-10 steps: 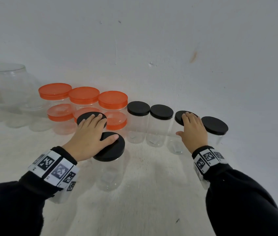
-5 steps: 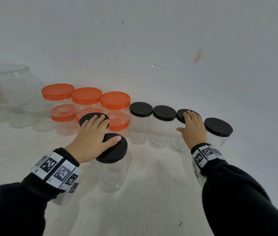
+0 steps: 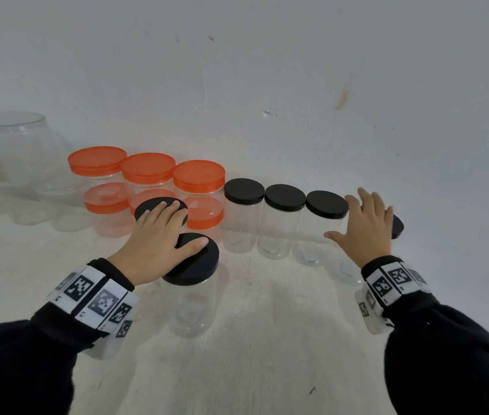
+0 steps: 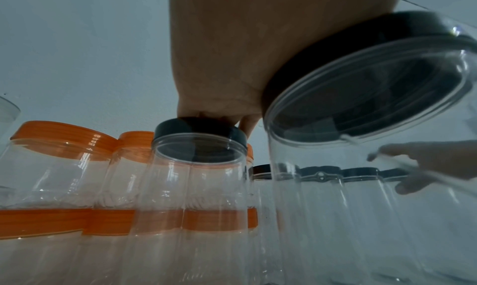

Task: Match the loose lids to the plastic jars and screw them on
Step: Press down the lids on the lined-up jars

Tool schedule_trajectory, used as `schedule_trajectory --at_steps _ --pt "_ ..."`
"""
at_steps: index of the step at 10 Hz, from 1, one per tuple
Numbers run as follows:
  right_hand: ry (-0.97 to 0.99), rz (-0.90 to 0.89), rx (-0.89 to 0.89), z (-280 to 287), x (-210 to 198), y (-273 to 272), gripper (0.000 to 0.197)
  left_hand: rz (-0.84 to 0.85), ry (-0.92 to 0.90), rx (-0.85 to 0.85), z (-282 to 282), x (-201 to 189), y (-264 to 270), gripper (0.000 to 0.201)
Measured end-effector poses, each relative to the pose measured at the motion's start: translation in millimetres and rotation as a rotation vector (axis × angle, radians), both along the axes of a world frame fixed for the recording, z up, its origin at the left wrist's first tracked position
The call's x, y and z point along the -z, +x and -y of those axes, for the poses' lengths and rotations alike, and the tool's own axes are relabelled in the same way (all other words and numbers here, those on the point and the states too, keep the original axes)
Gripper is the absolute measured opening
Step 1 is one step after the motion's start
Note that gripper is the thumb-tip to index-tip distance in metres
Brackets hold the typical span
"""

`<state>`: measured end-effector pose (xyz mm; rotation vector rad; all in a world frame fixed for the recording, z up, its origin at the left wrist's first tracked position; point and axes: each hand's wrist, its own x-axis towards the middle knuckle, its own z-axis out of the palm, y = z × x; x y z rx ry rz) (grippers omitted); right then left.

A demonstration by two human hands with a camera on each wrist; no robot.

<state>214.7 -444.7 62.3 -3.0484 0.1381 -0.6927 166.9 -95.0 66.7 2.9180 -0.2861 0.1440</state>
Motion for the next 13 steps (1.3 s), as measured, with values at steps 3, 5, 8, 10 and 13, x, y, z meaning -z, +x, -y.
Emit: schedule_trajectory --at_steps 3,5,8,10,13 --pt "0.483 0.009 0.050 29 -5 -21 0.052 0.008 0.027 0.004 -1 1 2 0.112" --pt "0.430 0.029 -0.027 7 0 -46 0.051 0.012 0.026 0.005 -1 2 3 0.113" --pt "0.326 -0.056 -0.247 -14 12 -61 0.076 0.001 0.024 0.004 -1 2 2 0.114" --pt "0.349 0.005 -0.277 -17 20 -56 0.073 0.001 0.020 0.006 -1 1 1 0.114" --pt "0.312 0.028 -0.272 -19 24 -51 0.073 0.007 0.025 0.008 0 0 1 0.114"
